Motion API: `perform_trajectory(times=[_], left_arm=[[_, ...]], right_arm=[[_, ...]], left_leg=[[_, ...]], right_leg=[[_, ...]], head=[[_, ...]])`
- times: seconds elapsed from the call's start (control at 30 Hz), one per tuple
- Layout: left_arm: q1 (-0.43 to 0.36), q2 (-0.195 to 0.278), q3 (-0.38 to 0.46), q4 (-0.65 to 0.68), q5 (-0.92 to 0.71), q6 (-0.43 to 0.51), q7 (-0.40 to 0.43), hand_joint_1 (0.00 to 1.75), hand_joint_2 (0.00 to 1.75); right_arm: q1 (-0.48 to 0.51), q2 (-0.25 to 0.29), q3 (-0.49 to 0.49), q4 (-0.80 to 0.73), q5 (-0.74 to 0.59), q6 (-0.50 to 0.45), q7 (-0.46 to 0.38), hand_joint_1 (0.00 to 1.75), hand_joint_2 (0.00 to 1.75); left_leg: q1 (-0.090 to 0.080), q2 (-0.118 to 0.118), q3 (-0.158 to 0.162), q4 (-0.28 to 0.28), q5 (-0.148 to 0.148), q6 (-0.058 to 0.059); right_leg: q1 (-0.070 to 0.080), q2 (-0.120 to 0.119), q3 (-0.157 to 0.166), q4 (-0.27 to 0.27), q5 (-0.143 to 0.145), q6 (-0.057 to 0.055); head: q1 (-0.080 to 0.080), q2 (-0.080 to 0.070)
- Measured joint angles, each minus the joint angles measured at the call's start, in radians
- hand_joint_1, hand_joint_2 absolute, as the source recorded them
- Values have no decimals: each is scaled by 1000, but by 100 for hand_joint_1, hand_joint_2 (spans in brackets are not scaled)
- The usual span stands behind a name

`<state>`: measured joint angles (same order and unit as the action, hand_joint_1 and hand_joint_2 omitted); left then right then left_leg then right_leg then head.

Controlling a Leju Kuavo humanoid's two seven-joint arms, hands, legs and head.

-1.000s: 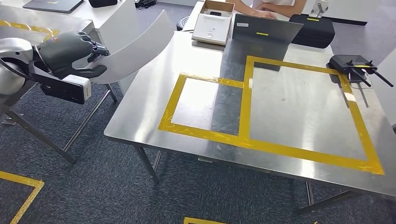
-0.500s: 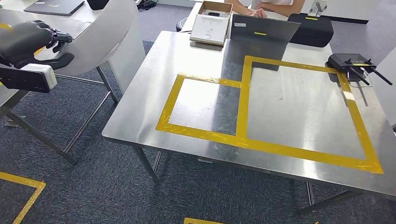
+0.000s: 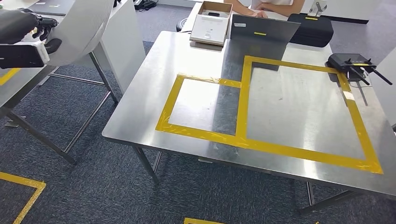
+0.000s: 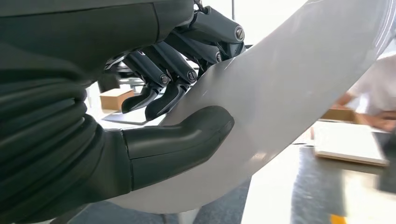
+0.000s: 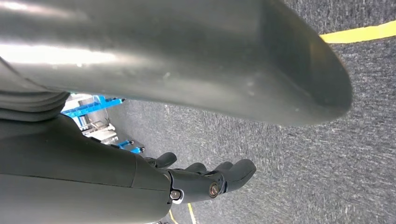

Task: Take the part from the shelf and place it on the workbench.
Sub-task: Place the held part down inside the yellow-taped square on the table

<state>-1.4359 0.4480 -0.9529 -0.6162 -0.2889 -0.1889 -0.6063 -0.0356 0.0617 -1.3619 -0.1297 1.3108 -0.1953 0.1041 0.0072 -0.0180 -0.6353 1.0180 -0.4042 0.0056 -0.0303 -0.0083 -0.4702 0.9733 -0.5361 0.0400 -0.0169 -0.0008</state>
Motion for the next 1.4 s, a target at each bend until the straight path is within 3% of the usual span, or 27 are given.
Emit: perform_trajectory(times=[0.13,0.3,0.57,0.7,0.83,1.03,1.4], left_arm=[[-14,-67,0,93,-24,12,17,175,175],[-24,-105,0,145,-26,17,18,175,175],[3,-188,3,242,-68,187,90,175,175],[46,-273,-6,280,-118,230,142,175,175],[84,-394,-18,302,-168,263,194,175,175],[128,-546,-35,319,-190,281,206,175,175],[180,-711,-54,333,-211,262,128,175,175]], right_arm=[[-1,0,0,0,1,8,0,0,0],[1,0,0,0,4,10,0,0,0],[-3,-7,1,0,25,9,0,0,0],[-8,-14,7,0,37,-2,0,0,0],[-19,-15,16,0,42,-22,0,0,0],[-24,-15,20,0,48,-26,-2,0,0],[-42,-12,37,0,64,-29,-1,0,0]], left_leg=[[0,-1,0,0,0,0],[-1,1,1,0,0,0],[0,-1,1,-1,0,0],[-1,-3,1,0,0,0],[-2,-4,1,1,0,1],[-4,-4,1,1,0,1],[-4,-3,2,0,0,1]], right_leg=[[0,0,1,0,0,0],[0,2,0,0,1,1],[0,-1,1,0,0,0],[-1,-2,2,-1,0,0],[-2,-3,3,-2,2,2],[-4,-3,4,-2,2,4],[-4,-2,3,-1,2,5]], head=[[0,0],[0,0],[0,0],[0,0],[0,0],[0,0],[0,0]])
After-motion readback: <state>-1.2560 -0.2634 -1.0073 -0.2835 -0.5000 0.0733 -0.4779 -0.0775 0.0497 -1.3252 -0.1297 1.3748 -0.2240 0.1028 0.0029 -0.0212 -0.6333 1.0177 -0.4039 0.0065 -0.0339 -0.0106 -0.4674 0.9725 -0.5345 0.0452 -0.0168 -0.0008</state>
